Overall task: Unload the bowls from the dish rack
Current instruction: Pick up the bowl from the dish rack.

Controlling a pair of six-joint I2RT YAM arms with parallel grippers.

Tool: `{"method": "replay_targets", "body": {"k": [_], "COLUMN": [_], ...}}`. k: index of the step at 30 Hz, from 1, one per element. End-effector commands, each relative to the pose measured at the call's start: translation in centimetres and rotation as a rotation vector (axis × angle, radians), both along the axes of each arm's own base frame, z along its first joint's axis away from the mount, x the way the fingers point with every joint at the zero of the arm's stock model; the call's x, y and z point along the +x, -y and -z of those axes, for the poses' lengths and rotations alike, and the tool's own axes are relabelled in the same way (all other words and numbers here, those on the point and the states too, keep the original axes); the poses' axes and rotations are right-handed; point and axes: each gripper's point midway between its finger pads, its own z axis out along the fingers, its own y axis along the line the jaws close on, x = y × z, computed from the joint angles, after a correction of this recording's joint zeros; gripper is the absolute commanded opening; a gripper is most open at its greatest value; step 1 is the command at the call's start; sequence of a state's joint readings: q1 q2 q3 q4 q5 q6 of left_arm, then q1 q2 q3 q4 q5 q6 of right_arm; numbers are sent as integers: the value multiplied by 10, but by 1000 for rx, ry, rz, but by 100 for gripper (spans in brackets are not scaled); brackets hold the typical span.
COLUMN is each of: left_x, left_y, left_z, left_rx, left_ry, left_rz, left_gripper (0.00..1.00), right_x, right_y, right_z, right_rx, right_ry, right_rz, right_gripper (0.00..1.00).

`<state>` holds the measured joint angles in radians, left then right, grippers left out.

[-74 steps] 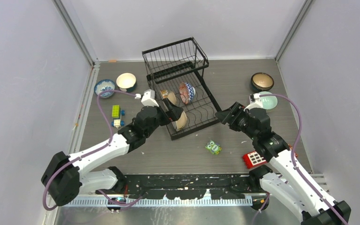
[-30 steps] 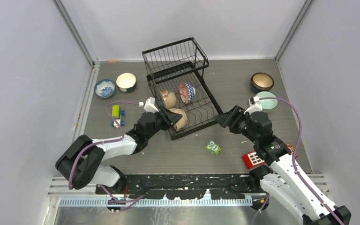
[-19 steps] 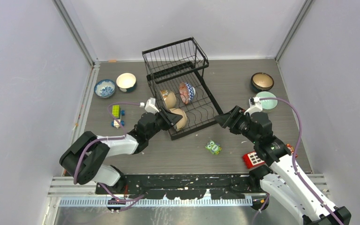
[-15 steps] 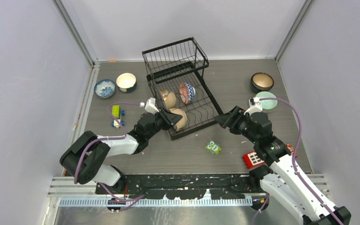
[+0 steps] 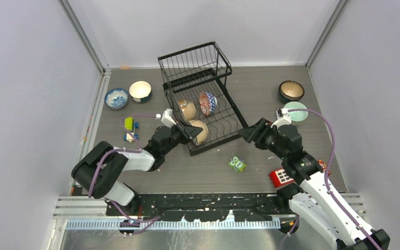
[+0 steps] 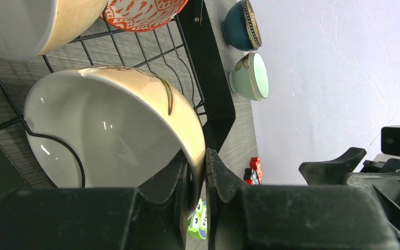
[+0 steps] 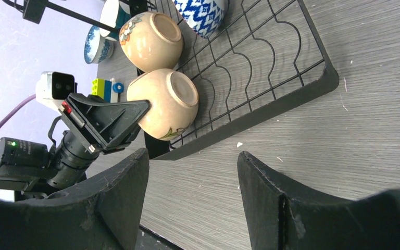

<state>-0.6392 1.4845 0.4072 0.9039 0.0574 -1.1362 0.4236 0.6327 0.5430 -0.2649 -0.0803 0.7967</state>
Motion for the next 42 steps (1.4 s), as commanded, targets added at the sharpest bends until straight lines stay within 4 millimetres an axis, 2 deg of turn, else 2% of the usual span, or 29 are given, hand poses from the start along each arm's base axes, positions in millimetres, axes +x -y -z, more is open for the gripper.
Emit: {"method": "replay_targets", "body": {"k": [1, 12, 19, 27, 42], "left_x": [2, -1, 0, 2, 1], "left_y": [1, 16, 21, 25, 33], "left_z": [-14, -42, -46, -61, -97], "left_rx": [-63, -204, -227, -247, -298], "left_ry": [67, 205, 217, 252, 308], "left_rz": [13, 89, 113, 125, 172], "left_gripper": [0, 0, 0, 0, 0], "right_x": [1, 0, -4, -7, -12], "right_y": [1, 4, 7, 10, 12], "right_z": [-8, -8, -9, -14, -34], "right_rx": [-6, -23, -39, -44, -23], "right_ry": [40, 45, 51, 60, 91], "right_rz": [-3, -2, 1, 3, 8], "right_gripper": [67, 67, 67, 67, 67]}}
